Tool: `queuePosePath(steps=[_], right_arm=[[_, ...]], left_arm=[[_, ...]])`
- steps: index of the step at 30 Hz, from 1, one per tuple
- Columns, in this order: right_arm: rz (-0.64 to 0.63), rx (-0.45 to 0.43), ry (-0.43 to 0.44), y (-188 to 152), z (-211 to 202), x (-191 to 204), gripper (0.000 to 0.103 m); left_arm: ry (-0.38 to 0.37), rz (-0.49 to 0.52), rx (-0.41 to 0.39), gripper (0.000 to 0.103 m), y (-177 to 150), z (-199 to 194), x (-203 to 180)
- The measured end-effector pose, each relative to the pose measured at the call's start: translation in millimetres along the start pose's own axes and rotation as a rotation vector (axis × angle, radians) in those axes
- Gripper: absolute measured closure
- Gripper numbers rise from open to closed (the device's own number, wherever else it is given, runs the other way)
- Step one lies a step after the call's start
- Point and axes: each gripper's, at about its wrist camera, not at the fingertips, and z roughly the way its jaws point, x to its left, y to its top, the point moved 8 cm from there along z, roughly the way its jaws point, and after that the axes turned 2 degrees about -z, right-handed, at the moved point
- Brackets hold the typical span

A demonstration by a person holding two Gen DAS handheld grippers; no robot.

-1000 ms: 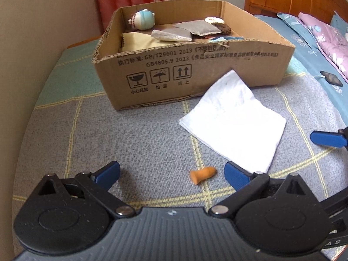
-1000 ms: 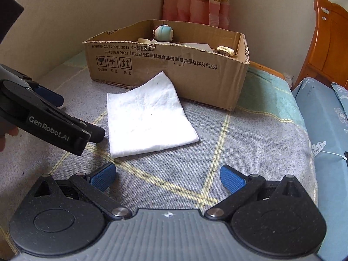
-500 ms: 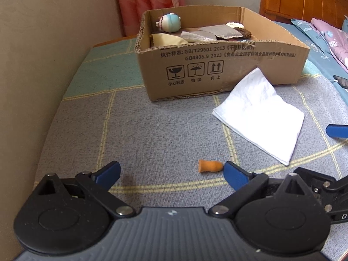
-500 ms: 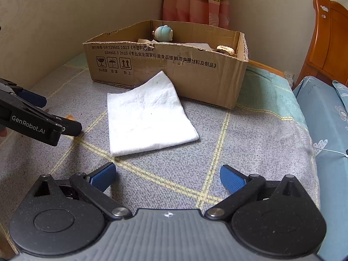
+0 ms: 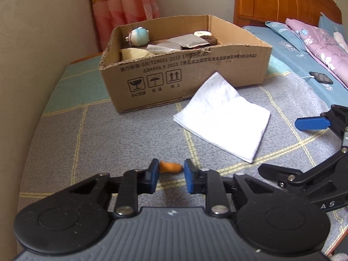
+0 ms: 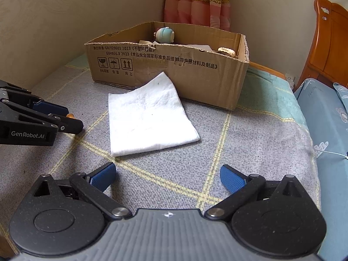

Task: Organize soft objects
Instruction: 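Grasp the orange earplug with the left gripper, then grasp the white napkin with the right gripper while left holds the earplug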

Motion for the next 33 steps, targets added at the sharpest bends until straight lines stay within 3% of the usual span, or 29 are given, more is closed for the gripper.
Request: queuePosePath(steps=[13, 33], right_arm=[[-0.013, 0.010, 0.015, 2.9, 2.5, 1.5, 0.000], [-0.121, 0.047, 0.123, 54.0, 51.9, 15.8, 0.000]], left_arm=[[0.004, -0.051, 0.014, 0.083, -2.3, -0.2, 19.4], [-0.046, -0.081, 0.005, 0.083, -3.3, 0.6, 26.9]])
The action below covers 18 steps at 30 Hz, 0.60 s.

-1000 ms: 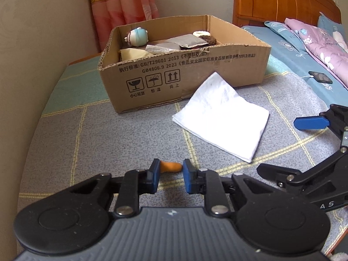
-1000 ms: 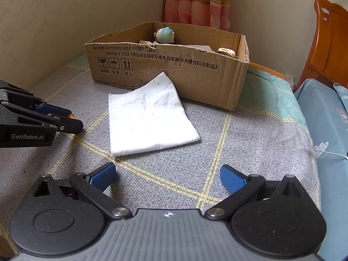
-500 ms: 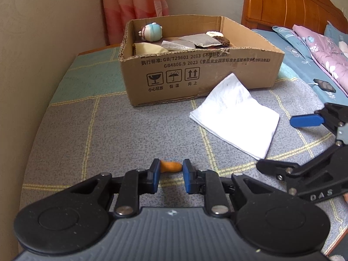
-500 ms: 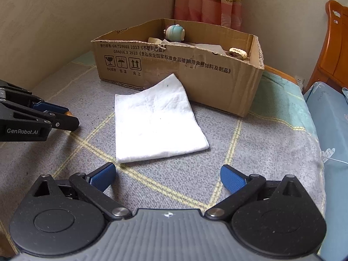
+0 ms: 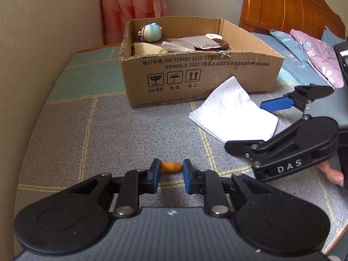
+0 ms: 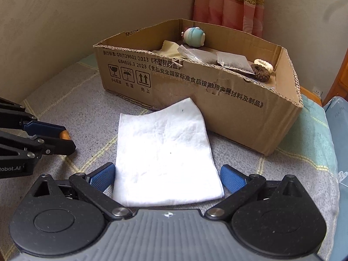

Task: Organize soft objects
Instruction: 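Grasp the white napkin with the right gripper while left holds the earplug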

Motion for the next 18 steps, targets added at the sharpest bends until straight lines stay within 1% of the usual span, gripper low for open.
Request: queuePosePath(steps=[8, 13, 15, 18], right_arm=[[-0.038, -0.011, 0.020, 17.7, 15.3, 7.8, 0.000], [-0.032, -0.010, 0.015, 16.2, 12.8, 10.5, 0.000], [-0.037, -0.016, 0.013, 13.0, 6.9, 13.8, 0.004], [-0.038, -0.022, -0.015, 10.7, -2.6, 14.1, 0.018]], left_arm=[[-0.009, -0.008, -0.005, 0.083, 0.6, 0.5, 1.3], [-0.012, -0.011, -0.006, 0.083, 1.3, 0.4, 1.7], [-0.010, -0.006, -0.008, 0.083, 1.3, 0.5, 1.4], [-0.009, -0.004, -0.008, 0.083, 1.3, 0.5, 1.0]])
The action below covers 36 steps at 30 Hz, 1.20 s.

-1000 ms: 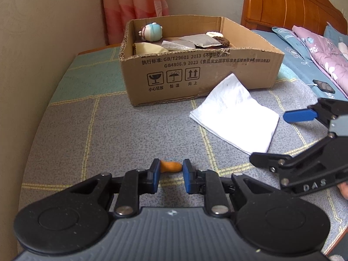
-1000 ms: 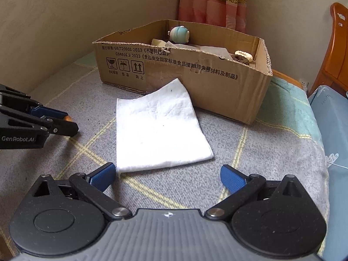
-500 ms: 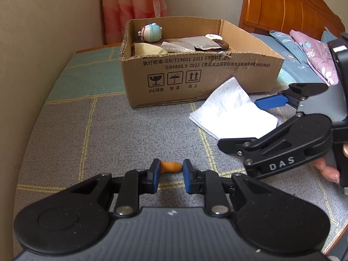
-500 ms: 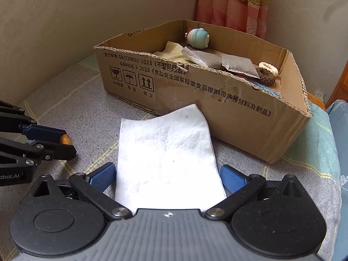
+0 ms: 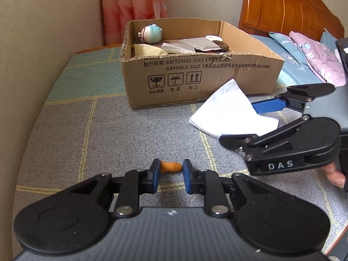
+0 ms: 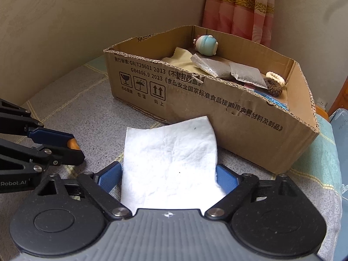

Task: Organize soft objects
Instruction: 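Grasp the white napkin with the right gripper while left holds the earplug, then carry napkin and earplug into the box and open both grippers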

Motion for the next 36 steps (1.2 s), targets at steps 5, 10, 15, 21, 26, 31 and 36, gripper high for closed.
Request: queuePosePath(steps=[5, 10, 15, 21, 26, 31, 36], right_arm=[[-0.006, 0.007, -0.041, -3.7, -14.4, -2.5, 0.049], [0.015, -0.004, -0.015, -6.8, -29.5, -1.1, 0.063], [-0.003, -0.019, -0.035, -8.7, -35.8, -0.2, 0.041], [-0.010, -0.015, -0.034, -7.1, -24.4, -15.1, 0.015], [0.010, 0.027, 0.011, -5.3, -1.0, -24.2, 0.011], [-0.023, 0.006, 0.050, 1.2, 1.2, -16.3, 0.026], [-0.050, -0.002, 0.020, 6.8, -1.0, -11.2, 0.043]], left_arm=[[0.004, 0.001, 0.004, 0.083, 0.1, -0.4, 0.0], [0.015, 0.021, -0.001, 0.083, 1.1, -3.7, -0.3], [0.020, 0.028, -0.004, 0.083, 1.8, -4.7, -0.9], [0.014, 0.028, 0.000, 0.083, 0.9, -3.9, -0.1], [0.012, 0.025, 0.005, 0.083, 0.6, -1.9, 1.5], [0.009, 0.028, 0.009, 0.083, 0.6, -0.4, 2.4], [0.006, 0.032, 0.008, 0.083, 1.6, -0.1, 1.5]])
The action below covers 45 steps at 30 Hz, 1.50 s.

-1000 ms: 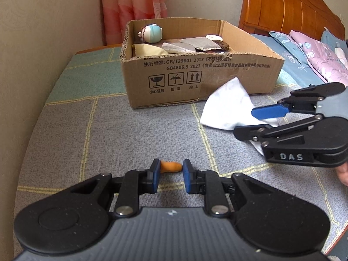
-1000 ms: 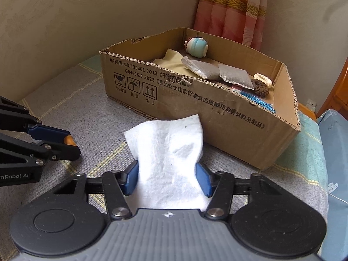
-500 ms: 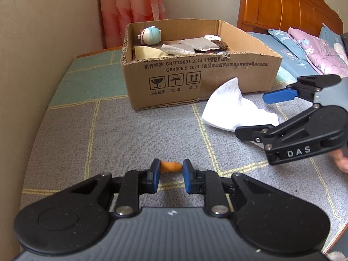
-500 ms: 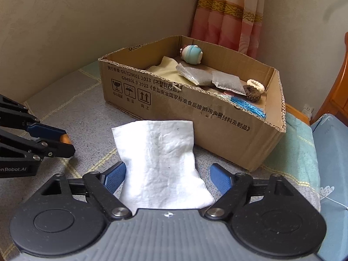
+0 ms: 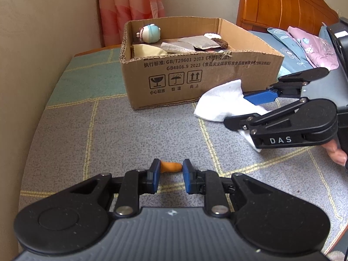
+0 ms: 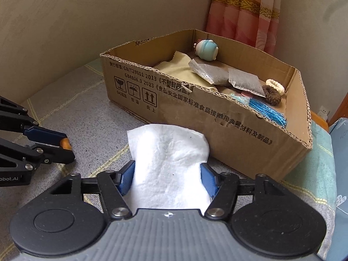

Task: Organize soft objects
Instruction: 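Carry napkin and earplug into the box and open both grippers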

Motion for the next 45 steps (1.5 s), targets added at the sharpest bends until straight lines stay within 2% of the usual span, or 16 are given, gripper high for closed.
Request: queuePosePath(steps=[2, 5, 14, 24, 29, 36, 40, 42, 43, 45], right_arm=[[-0.008, 0.000, -0.027, -0.2, -3.5, -1.2, 0.057], [-0.024, -0.005, -0.052, -2.1, -10.3, -0.8, 0.069], [-0.022, -0.045, -0.072, -0.8, -33.7, 1.6, 0.083], [-0.023, -0.092, -0.093, 1.5, -63.1, 1.3, 0.084], [-0.031, -0.138, -0.107, 8.4, -86.9, -1.3, 0.084], [-0.054, -0.216, -0.132, 26.1, -119.4, -8.4, 0.084], [-0.045, -0.239, -0.149, 34.9, -127.1, -17.3, 0.084], [-0.046, -0.246, -0.161, 39.2, -129.0, -21.9, 0.084], [-0.046, -0.248, -0.168, 41.2, -129.5, -23.9, 0.084], [-0.048, -0.249, -0.178, 44.8, -129.6, -26.9, 0.084]], left_arm=[[0.001, 0.003, 0.000, 0.083, 0.1, -0.3, -0.4], [0.003, 0.006, -0.002, 0.083, 0.4, -1.7, -0.8], [0.005, 0.023, -0.021, 0.083, 5.0, -12.6, -3.6], [-0.007, 0.069, -0.040, 0.083, 15.9, -31.5, -12.8], [-0.026, 0.102, -0.067, 0.083, 31.7, -46.1, -17.8], [-0.049, 0.161, -0.163, 0.083, 88.7, -59.6, -24.5], [-0.022, 0.188, -0.211, 0.083, 130.4, -45.4, -23.4], [-0.016, 0.168, -0.214, 0.082, 148.4, -32.0, -18.7], [-0.015, 0.154, -0.217, 0.081, 155.6, -25.1, -16.5], [-0.018, 0.143, -0.230, 0.067, 164.5, -11.4, -12.1]])
